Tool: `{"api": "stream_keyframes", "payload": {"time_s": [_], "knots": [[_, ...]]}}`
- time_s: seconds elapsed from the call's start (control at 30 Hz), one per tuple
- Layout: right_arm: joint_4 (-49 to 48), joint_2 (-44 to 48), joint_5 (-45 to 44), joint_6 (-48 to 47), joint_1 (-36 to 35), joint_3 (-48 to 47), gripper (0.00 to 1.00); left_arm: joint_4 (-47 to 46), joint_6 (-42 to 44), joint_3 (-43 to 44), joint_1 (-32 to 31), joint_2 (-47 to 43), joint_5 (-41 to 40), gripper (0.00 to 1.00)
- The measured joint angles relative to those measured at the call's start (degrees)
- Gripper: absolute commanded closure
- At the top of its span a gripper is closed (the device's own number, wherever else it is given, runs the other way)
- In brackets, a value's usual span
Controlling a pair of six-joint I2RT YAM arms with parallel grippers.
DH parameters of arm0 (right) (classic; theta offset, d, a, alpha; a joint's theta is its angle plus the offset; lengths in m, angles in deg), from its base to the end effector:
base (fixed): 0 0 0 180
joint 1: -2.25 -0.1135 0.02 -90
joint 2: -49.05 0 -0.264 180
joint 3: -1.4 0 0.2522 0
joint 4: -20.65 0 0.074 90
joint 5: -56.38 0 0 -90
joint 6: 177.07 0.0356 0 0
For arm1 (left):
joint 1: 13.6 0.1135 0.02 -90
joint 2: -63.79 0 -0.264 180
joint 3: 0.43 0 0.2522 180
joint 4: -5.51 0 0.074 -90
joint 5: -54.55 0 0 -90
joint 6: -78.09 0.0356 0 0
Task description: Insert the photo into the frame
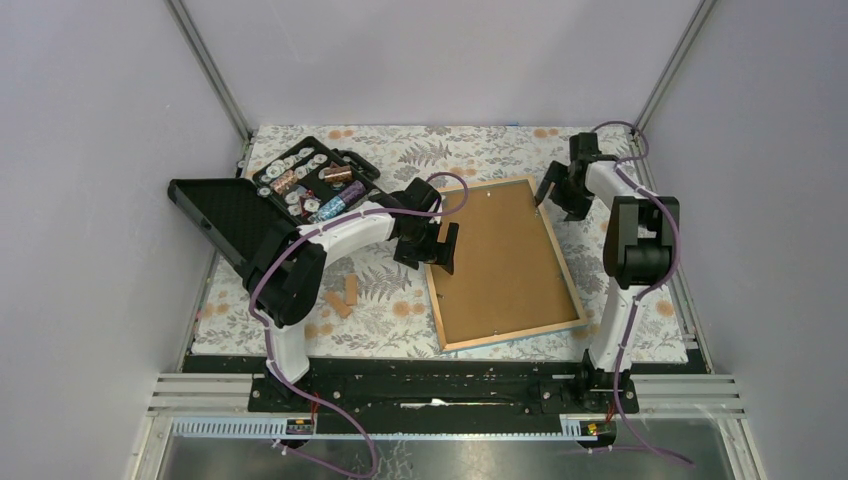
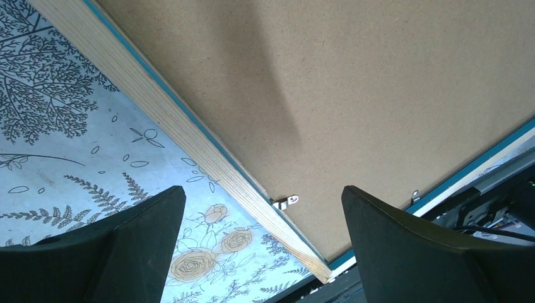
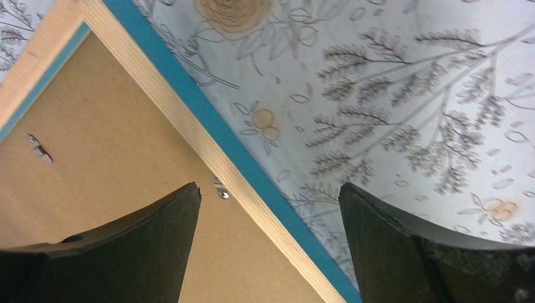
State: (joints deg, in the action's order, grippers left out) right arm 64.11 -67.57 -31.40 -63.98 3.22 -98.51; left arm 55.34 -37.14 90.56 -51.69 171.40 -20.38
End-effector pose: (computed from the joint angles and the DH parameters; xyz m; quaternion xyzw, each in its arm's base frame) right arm 0.4343 -0.0060 0.1819 0.1965 0.9459 0.0677 0.2490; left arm 0.2972 -0.2447 0.1936 0.1353 0.9614 -0.2155 0.1048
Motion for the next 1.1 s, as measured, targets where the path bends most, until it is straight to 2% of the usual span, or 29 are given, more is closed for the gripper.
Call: {"api": "stream_keyframes", "payload": {"time_s": [0.07, 0.27, 0.3, 0.4, 0.57, 0.73, 0.8, 0.87, 0.9, 1.0, 1.03, 1.1], "knots": [[0.26, -1.62, -0.07, 0.26, -0.63, -1.70, 0.20, 0.00, 0.00, 0.00, 0.00, 0.00, 0.15, 0.01], [1.57, -2.91, -0.48, 0.55, -2.80, -2.32, 0.20, 0.00, -0.02, 0.00, 0.00, 0.02, 0.50, 0.01], [1.73, -3.13, -0.98, 0.55, -2.99, -2.34, 0.23, 0.00, -0.02, 0.00, 0.00, 0.02, 0.63, 0.01], [2.27, -4.11, -2.49, 0.35, -3.32, -2.73, 0.40, 0.00, -0.02, 0.00, 0.00, 0.02, 0.87, 0.01], [2.36, -4.42, -2.93, 0.74, -3.45, -3.10, 0.45, 0.00, 0.00, 0.00, 0.00, 0.02, 0.98, 0.01], [2.36, -4.63, -2.97, 0.98, -3.58, -3.67, 0.70, 0.00, -0.02, 0.00, 0.00, 0.02, 1.01, 0.01], [2.40, -4.63, -2.99, 0.55, -3.58, -3.78, 0.82, 0.00, 0.00, 0.00, 0.00, 0.02, 1.01, 0.01], [2.38, -4.63, -2.47, -0.83, -3.58, -3.80, 0.88, 0.00, -0.02, 0.00, 0.00, 0.02, 1.01, 0.01], [2.34, -4.61, -1.77, -1.64, -3.58, -3.80, 0.87, 0.00, -0.02, 0.00, 0.00, 0.02, 1.01, 0.01], [2.10, -4.59, -0.13, -2.03, -3.80, -3.80, 0.49, 0.00, -0.02, 0.00, 0.00, 0.02, 1.01, 0.01], [1.88, -4.59, 0.39, -1.01, -4.02, -3.78, 0.40, 0.00, 0.00, 0.00, 0.00, 0.02, 1.01, 0.01], [1.57, -4.59, 0.26, 0.44, -4.20, -3.45, 0.31, 0.00, 0.00, 0.00, 0.00, 0.02, 1.01, 0.01]]}}
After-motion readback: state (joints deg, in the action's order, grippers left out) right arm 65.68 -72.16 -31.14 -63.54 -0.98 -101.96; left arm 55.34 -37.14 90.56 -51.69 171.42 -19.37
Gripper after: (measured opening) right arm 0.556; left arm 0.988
